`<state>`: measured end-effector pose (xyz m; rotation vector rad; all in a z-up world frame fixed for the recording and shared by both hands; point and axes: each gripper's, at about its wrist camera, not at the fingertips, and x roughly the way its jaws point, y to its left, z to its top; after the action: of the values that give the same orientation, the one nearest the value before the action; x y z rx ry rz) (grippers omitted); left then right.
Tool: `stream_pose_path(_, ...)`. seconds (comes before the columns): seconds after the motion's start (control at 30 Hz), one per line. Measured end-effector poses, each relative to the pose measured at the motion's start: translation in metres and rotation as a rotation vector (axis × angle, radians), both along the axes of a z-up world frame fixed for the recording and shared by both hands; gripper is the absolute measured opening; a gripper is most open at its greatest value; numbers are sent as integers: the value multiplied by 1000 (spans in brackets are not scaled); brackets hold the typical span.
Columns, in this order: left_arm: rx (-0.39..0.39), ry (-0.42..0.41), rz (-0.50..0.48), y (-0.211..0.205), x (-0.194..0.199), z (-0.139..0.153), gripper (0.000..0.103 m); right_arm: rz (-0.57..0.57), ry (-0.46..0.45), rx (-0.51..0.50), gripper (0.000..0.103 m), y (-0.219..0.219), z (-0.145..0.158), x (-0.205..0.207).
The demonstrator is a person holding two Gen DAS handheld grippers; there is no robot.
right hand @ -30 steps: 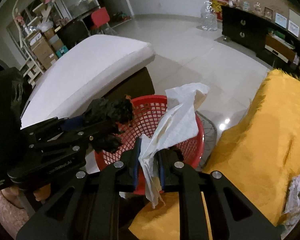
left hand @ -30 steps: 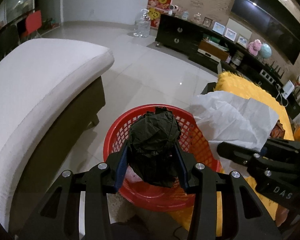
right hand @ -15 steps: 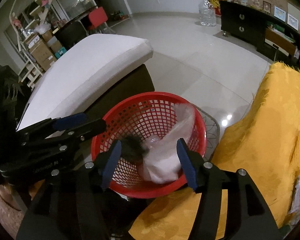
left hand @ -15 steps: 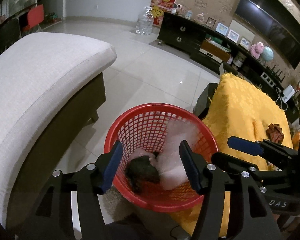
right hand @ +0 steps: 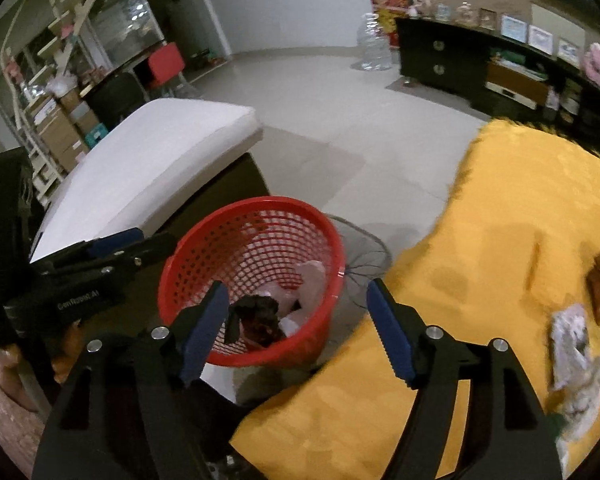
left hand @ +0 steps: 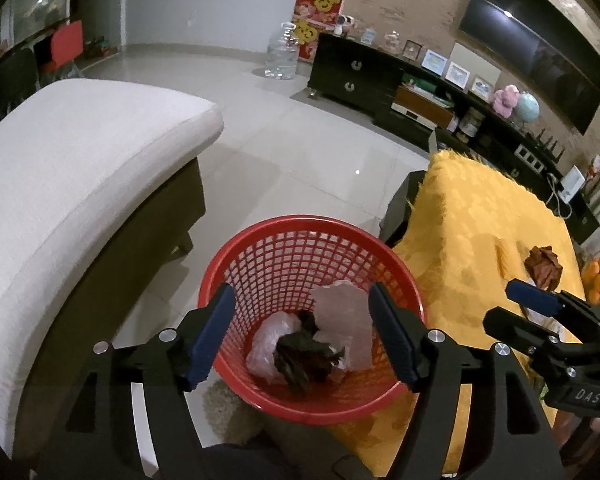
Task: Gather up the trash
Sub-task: 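Return both tools to the table and grasp the green mesh sleeve with the left gripper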
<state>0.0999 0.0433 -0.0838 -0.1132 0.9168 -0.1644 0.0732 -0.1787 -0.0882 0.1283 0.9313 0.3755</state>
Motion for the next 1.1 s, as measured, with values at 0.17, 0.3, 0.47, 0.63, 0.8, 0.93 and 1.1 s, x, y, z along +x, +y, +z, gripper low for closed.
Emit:
stream_pose_path(0.17, 11, -4, -36, -16, -5, 1, 68, -82, -14, -21, 70, -31, 0, -17)
stream_pose_path(0.3, 20, 4, -84, -38, -9, -1, 69, -174, -40, -60, 72, -67, 1, -40)
stream_pose_path(0.47, 38, 10, -163, -72, -16, -5, 69, -298, -38, -101, 74, -118, -3, -70)
stream_pose_path(0.63, 50, 19, -237, -106, -24, -9, 69, -434, -18, -124, 74, -168, -12, -98)
stream_pose_path(0.8, 63, 31, -324, -142, -33, -14, 70, -544, -7, -132, 74, -209, -18, -124)
stream_pose_path(0.93, 61, 55, -402, -174, -41, -21, 70, -607, -3, -125, 74, -233, -23, -139)
stream_pose_path(1.1, 69, 72, -516, -218, -54, -28, 70, -657, -2, -103, 74, -250, -27, -153)
